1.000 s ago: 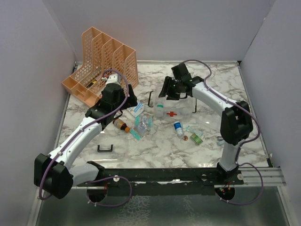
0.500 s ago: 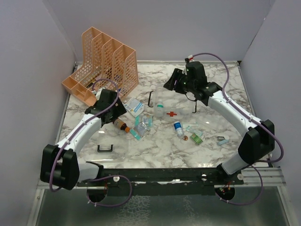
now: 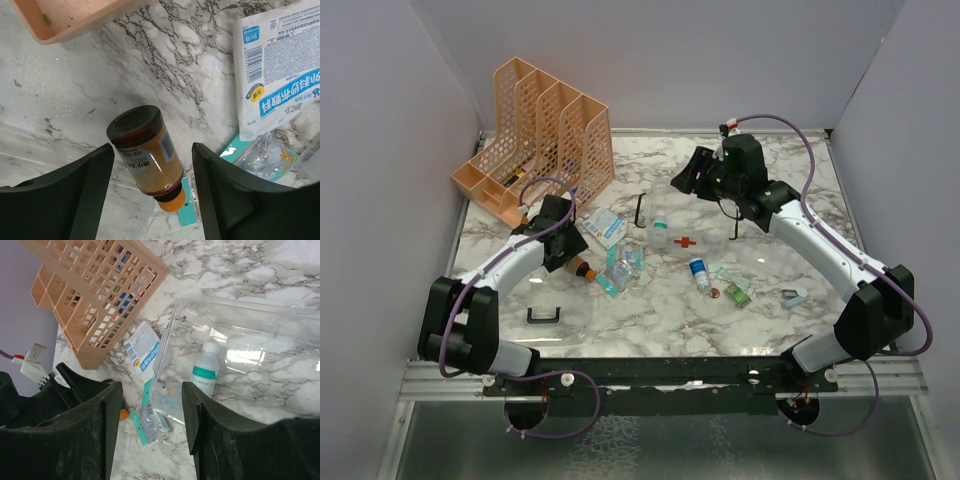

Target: Organize the medicine kit

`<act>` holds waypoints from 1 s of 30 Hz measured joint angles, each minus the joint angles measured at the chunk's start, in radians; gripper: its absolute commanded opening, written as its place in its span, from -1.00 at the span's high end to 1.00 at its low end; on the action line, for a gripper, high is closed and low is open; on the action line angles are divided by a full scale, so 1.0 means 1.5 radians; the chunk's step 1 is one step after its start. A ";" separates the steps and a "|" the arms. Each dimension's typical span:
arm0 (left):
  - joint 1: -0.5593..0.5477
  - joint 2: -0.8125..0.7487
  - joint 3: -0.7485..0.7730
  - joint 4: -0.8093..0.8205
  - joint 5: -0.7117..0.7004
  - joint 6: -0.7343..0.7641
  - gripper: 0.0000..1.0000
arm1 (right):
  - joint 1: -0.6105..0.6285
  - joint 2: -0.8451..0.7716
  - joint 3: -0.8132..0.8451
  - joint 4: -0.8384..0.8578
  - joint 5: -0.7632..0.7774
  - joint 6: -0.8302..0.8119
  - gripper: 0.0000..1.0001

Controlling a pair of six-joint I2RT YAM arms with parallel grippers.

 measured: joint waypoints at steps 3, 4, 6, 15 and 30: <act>0.001 0.019 0.000 0.007 -0.001 -0.003 -0.34 | 0.000 -0.003 -0.002 0.000 0.000 0.000 -0.02; 0.002 0.025 0.000 0.008 -0.001 -0.005 -0.34 | 0.000 -0.003 -0.002 0.000 0.000 0.001 -0.02; 0.004 0.035 0.000 0.010 -0.001 -0.008 -0.31 | 0.000 -0.004 -0.004 0.000 0.000 0.001 -0.02; 0.005 0.052 0.000 0.018 -0.006 -0.010 -0.01 | 0.000 -0.007 -0.017 0.000 -0.001 0.005 -0.02; 0.040 -0.058 -0.001 0.025 0.046 -0.038 0.07 | 0.021 -0.048 -0.103 0.170 -0.131 -0.058 -0.30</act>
